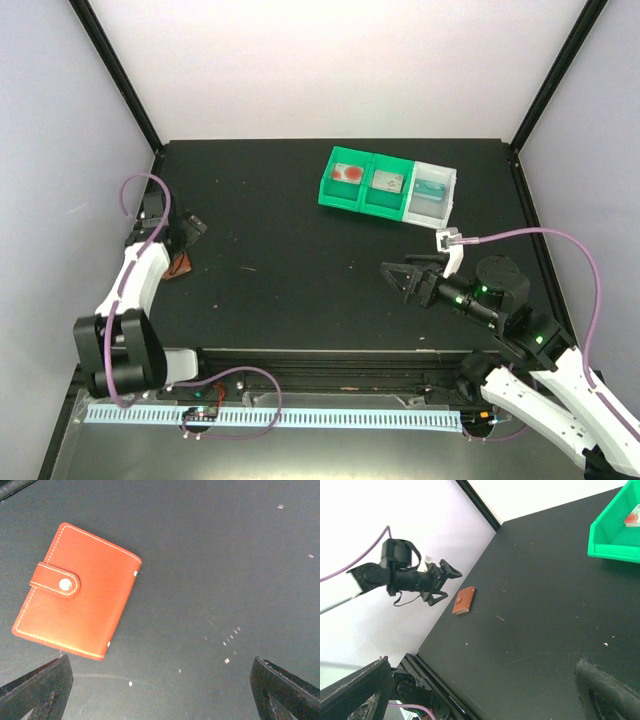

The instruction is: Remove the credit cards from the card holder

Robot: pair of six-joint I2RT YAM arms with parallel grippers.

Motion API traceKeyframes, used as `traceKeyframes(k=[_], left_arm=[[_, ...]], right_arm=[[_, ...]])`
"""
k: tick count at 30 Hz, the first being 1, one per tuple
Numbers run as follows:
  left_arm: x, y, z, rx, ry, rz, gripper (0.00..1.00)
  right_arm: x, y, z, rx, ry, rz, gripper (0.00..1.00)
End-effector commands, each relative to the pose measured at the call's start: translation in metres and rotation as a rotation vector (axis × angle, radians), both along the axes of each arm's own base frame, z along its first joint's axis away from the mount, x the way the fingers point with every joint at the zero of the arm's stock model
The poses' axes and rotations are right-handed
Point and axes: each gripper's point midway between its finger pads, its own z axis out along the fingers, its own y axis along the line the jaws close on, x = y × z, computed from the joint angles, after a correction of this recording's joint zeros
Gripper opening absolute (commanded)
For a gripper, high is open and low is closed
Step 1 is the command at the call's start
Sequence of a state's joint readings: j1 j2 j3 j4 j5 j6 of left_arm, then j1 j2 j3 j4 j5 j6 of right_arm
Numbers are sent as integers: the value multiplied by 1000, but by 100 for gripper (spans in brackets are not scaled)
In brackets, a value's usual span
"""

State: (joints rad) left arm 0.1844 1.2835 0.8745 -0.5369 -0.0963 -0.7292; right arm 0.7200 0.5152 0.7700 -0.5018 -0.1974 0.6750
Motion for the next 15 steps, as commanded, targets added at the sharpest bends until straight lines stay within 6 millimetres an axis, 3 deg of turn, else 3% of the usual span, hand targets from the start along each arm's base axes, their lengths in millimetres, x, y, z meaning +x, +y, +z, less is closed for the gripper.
traceKeyframes(k=[1, 7, 15], left_arm=[[25, 26, -2, -52, -18, 85, 98], [38, 55, -26, -11, 94, 135, 99], [51, 68, -62, -45, 202, 108, 99]], right_arm=[[-8, -4, 22, 24, -61, 19, 100], [-20, -5, 34, 80, -113, 58, 100], [-22, -12, 29, 66, -94, 36, 100]])
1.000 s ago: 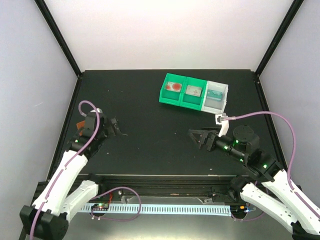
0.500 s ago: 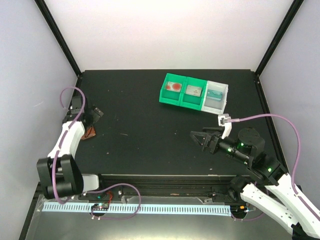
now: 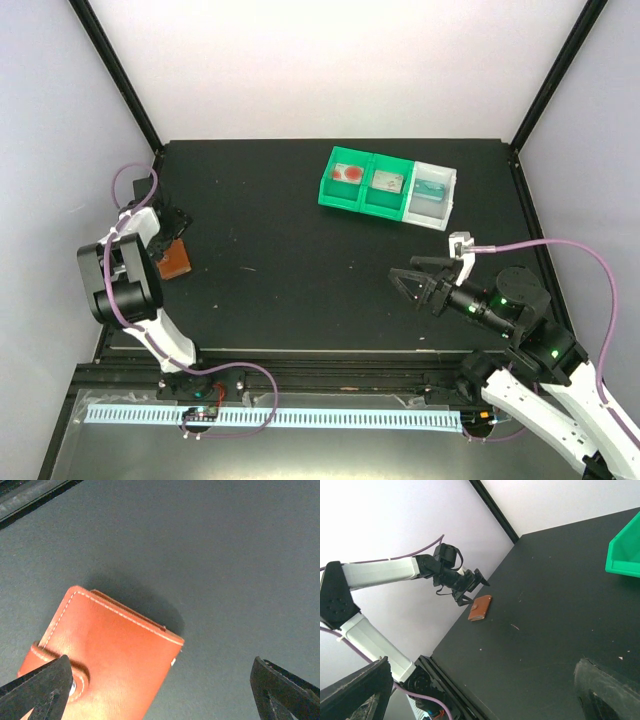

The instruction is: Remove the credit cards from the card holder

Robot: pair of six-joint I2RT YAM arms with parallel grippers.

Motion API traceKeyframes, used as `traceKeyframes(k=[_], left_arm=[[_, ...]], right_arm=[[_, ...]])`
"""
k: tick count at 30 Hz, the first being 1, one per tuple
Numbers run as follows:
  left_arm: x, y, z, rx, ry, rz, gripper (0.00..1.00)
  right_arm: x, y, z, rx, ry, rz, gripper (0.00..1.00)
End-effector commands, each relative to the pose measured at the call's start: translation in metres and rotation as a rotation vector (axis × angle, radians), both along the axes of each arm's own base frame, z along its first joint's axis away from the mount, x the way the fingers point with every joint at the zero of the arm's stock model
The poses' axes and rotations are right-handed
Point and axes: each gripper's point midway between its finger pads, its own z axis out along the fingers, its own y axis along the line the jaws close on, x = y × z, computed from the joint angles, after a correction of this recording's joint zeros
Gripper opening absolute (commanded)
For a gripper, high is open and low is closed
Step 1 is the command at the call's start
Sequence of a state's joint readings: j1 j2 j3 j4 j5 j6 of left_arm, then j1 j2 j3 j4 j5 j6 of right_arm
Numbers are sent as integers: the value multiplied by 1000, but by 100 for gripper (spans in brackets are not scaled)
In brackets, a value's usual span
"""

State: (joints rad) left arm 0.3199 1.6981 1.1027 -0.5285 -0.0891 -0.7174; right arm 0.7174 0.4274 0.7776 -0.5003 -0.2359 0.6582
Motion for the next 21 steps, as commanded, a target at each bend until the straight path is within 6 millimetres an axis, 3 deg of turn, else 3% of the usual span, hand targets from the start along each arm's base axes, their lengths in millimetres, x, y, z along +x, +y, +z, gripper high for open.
traceKeyframes(k=[1, 12, 17, 21], left_arm=[[8, 7, -7, -11, 42, -12, 99], [-2, -21, -35, -126, 57, 3, 99], [-2, -45, -30, -127, 39, -38, 99], [-8, -53, -29, -101, 31, -42, 99]], right_arm=[[-3, -4, 5, 7, -10, -3, 100], [4, -2, 0, -8, 7, -25, 100], [5, -3, -1, -16, 13, -31, 100], [3, -6, -4, -25, 24, -39, 100]])
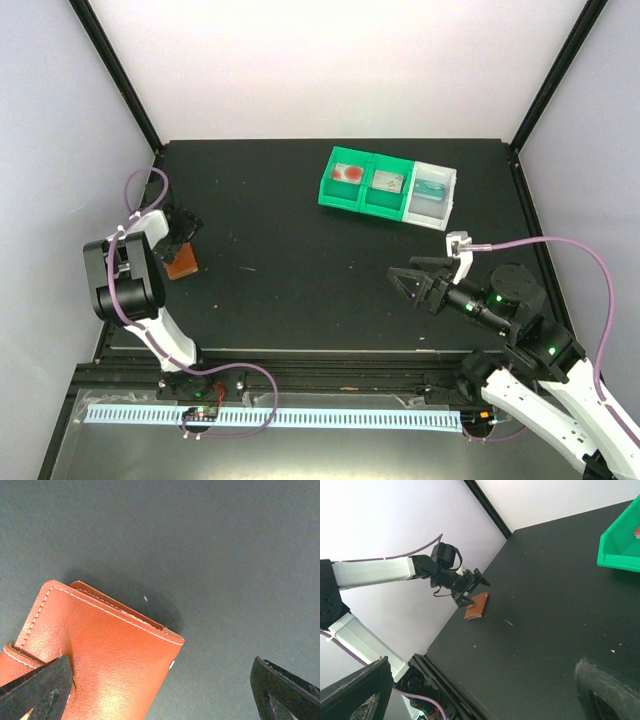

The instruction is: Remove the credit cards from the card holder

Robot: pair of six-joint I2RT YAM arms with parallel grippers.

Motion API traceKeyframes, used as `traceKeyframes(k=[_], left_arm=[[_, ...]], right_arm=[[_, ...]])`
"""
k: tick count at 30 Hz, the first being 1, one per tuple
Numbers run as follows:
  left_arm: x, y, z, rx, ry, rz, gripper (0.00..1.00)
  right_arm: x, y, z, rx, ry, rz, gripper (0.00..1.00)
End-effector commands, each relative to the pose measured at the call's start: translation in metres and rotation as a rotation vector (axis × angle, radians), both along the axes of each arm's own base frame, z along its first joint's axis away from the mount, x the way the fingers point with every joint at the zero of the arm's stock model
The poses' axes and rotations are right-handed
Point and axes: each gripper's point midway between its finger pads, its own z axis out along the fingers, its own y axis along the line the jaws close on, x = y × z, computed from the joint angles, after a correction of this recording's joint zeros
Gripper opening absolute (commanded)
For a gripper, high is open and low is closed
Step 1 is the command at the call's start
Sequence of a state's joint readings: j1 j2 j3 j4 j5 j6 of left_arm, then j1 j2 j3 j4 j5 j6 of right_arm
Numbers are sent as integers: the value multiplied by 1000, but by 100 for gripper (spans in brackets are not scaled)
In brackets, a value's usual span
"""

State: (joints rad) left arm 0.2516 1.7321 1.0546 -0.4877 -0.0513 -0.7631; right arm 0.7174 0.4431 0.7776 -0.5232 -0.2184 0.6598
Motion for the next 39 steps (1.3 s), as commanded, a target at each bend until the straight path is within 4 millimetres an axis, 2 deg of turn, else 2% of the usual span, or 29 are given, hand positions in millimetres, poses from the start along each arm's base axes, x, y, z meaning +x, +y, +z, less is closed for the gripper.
traceKeyframes(k=[1, 10, 19, 28, 33, 36, 39], left_arm=[[-14, -22, -6, -40, 13, 1, 99], [-33, -77, -13, -92, -16, -66, 99], [-43, -154, -18, -162, -29, -245, 99], [-66, -236, -16, -227, -62, -421, 99], [-79, -282, -2, -281, -91, -538, 99], [-85, -299, 12, -288, -120, -589, 99], [-84, -301, 27, -277, -156, -631, 98]], right_arm=[[-2, -7, 5, -2, -2, -24, 100], [-4, -12, 2, -6, -1, -38, 100], [-3, -15, -10, -35, 29, -53, 100], [-1, -19, -21, -70, 52, -75, 100], [-2, -19, -21, -70, 52, -73, 100], [-1, -19, -25, -67, 65, -80, 100], [0, -17, -28, -65, 77, -76, 100]])
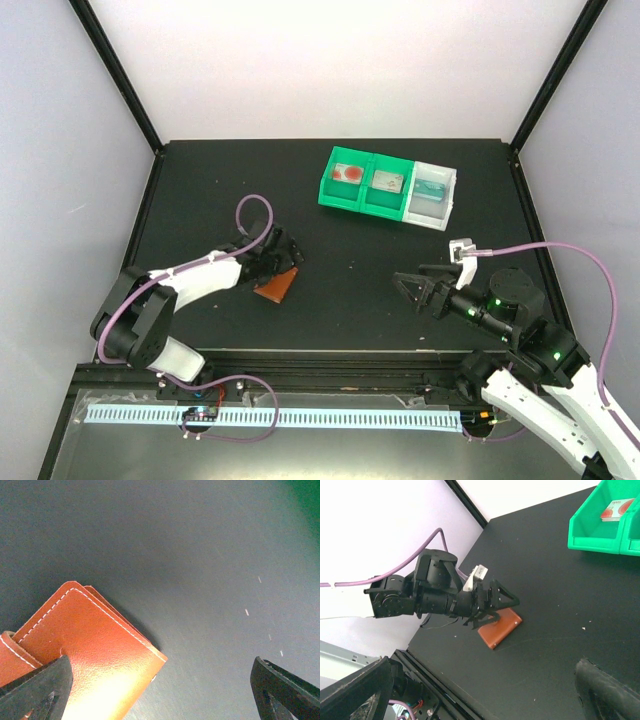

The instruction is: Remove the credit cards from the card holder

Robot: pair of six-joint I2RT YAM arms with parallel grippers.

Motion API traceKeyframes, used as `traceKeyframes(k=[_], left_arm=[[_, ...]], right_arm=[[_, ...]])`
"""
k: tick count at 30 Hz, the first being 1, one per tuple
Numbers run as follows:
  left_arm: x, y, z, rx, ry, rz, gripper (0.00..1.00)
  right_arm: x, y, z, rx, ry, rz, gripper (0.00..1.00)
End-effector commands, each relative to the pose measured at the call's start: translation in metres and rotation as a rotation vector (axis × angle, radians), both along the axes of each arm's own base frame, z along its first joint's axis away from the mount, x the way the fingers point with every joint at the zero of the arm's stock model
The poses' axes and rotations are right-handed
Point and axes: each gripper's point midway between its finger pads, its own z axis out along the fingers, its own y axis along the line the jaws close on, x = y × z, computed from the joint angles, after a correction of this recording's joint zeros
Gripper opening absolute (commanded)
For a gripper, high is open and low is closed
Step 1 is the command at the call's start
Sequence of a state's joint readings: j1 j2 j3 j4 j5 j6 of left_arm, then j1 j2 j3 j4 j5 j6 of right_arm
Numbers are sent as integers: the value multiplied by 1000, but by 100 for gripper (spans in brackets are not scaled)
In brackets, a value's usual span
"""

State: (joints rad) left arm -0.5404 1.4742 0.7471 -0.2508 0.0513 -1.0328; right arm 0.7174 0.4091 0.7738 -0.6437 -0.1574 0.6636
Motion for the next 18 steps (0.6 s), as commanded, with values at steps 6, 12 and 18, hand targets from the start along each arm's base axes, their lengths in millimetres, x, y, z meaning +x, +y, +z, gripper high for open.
traceKeyframes(k=[6, 12, 18], left_arm=[[-10, 30, 31, 186, -94, -68, 95], [-18, 57, 17, 300, -57, -112, 89], [-20, 48, 7, 268, -87, -213, 83]], right_arm=[[2, 0, -5, 5, 20, -12, 100], [1, 3, -7, 16, 16, 5, 100], [2, 7, -9, 22, 23, 20, 98]])
